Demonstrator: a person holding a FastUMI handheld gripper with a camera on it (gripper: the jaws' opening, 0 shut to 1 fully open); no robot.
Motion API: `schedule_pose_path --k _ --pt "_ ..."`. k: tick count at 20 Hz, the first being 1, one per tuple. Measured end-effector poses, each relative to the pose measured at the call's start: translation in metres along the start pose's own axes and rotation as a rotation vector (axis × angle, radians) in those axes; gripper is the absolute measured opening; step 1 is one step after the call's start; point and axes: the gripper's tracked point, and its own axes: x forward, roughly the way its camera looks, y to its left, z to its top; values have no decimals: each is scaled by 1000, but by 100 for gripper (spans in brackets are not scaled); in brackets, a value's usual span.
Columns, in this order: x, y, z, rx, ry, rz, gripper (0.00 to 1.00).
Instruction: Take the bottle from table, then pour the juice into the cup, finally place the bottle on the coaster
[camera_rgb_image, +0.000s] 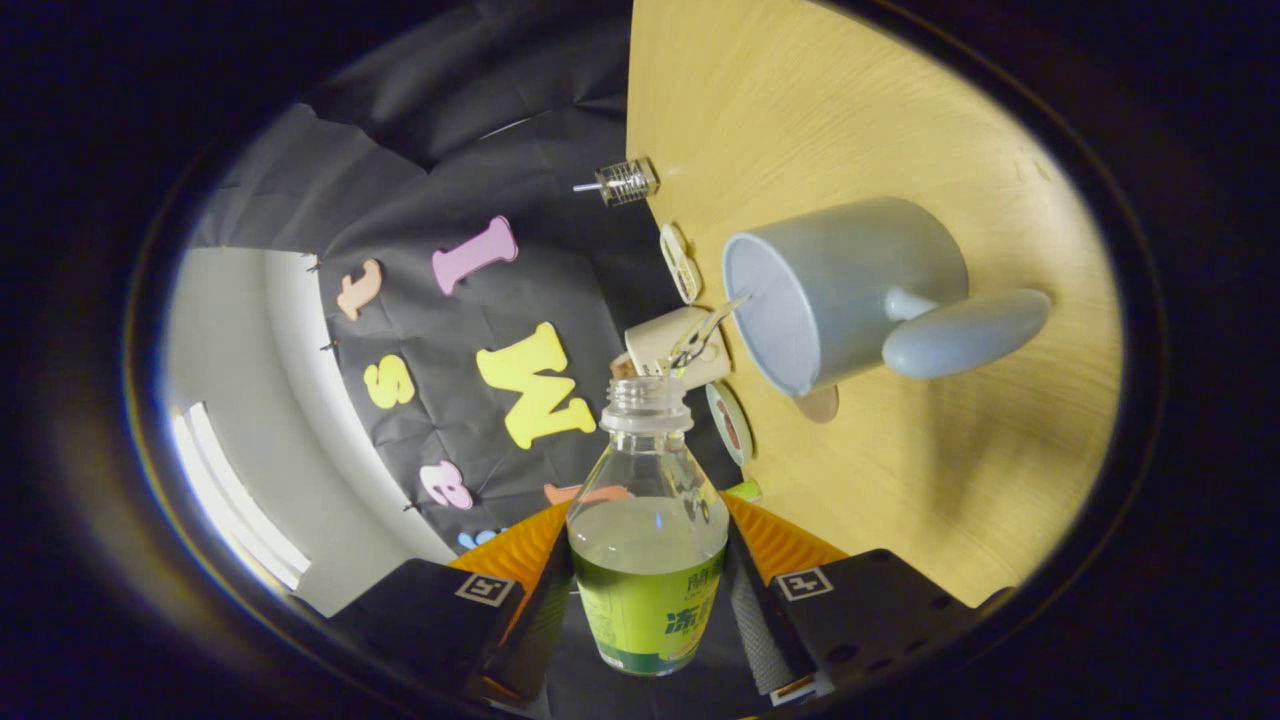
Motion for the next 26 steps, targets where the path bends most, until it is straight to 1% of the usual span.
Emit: schedule_pose_path --k 4,8,13,18,20,23,26 --pt "-1 7 2 31 1 3 79" --pt "-3 8 5 15 6 -9 79" --pt "-6 9 12 65 -1 -9 79" --pt "-6 16 8 100 15 -4 79" --pt "-4 19 9 128 16 8 79" --pt "-4 30 10 175 5 48 79" --pt "-2 31 12 193 -11 38 79"
